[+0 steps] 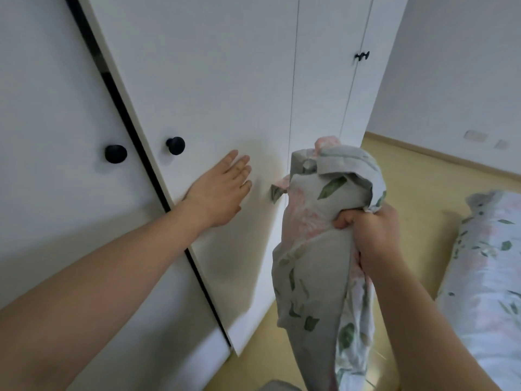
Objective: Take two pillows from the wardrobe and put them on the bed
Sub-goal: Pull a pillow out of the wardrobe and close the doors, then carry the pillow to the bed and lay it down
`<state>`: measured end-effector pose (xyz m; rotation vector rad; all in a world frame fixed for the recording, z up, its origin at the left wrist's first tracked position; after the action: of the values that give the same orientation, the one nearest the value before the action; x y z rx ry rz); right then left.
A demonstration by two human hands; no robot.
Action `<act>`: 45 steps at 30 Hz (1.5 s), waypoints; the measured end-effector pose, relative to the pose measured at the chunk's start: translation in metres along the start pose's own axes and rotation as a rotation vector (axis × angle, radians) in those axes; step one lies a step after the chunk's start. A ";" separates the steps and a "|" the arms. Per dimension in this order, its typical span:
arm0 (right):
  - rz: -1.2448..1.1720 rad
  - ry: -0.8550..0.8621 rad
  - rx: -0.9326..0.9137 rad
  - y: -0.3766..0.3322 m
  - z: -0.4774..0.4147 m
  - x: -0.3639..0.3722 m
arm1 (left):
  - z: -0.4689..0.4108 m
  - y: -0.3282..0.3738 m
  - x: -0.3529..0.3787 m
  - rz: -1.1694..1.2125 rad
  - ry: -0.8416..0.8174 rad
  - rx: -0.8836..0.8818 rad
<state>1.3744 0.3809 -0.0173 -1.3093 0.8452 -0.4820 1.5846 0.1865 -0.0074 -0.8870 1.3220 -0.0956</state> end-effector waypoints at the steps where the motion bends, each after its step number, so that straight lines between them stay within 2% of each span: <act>1: 0.002 -0.002 -0.002 0.000 -0.001 0.001 | 0.000 -0.002 0.002 -0.005 -0.002 0.005; 6: -0.044 -0.011 0.009 0.002 -0.004 -0.001 | 0.003 -0.018 0.010 0.014 0.038 0.044; 10: -0.072 -0.006 0.014 0.005 -0.005 -0.010 | 0.004 -0.025 0.012 0.119 0.184 0.088; 14: -0.065 -0.003 0.005 0.008 -0.003 -0.018 | -0.003 -0.012 0.005 0.409 0.367 0.030; 16: -0.065 0.000 0.002 0.010 -0.004 -0.024 | -0.009 0.007 -0.003 0.579 0.402 0.003; 18: -0.073 0.014 0.009 0.012 -0.007 -0.031 | -0.017 0.032 -0.009 0.773 0.342 -0.024; 21: -0.144 0.046 0.017 0.016 -0.010 -0.046 | -0.034 0.073 -0.014 1.053 0.150 -0.090; 24: -0.237 0.077 0.004 0.016 -0.013 -0.070 | -0.059 0.110 -0.017 1.439 -0.017 -0.246; 27: -0.367 0.127 0.018 0.016 -0.018 -0.105 | -0.089 0.138 -0.024 1.701 -0.120 -0.380; 31: -0.589 0.131 0.082 0.018 -0.024 -0.159 | -0.133 0.175 -0.053 2.027 -0.219 -0.408; 34: -0.736 0.140 0.060 0.021 -0.021 -0.201 | -0.166 0.197 -0.071 2.140 -0.319 -0.356; 37: -0.839 0.191 0.007 0.028 -0.017 -0.244 | -0.194 0.220 -0.090 2.050 -0.485 -0.220; 41: -0.941 0.369 -0.081 0.048 -0.016 -0.306 | -0.225 0.274 -0.135 1.955 -0.561 -0.033; 45: -0.999 0.604 -0.095 0.075 -0.017 -0.357 | -0.238 0.321 -0.172 1.939 -0.621 0.061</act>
<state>1.1277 0.6495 0.0050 -1.6540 0.6362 -1.7001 1.1962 0.3763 -0.0606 0.6552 1.0615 1.4861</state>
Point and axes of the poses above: each hand's wrist, its own z-axis away from the middle knuckle, its own x-axis out of the palm, y = z × x, the point moved 3 cm from there along -z, towards the middle knuckle, and after that the axes turned 12 degrees about z, right-handed, at the moved point
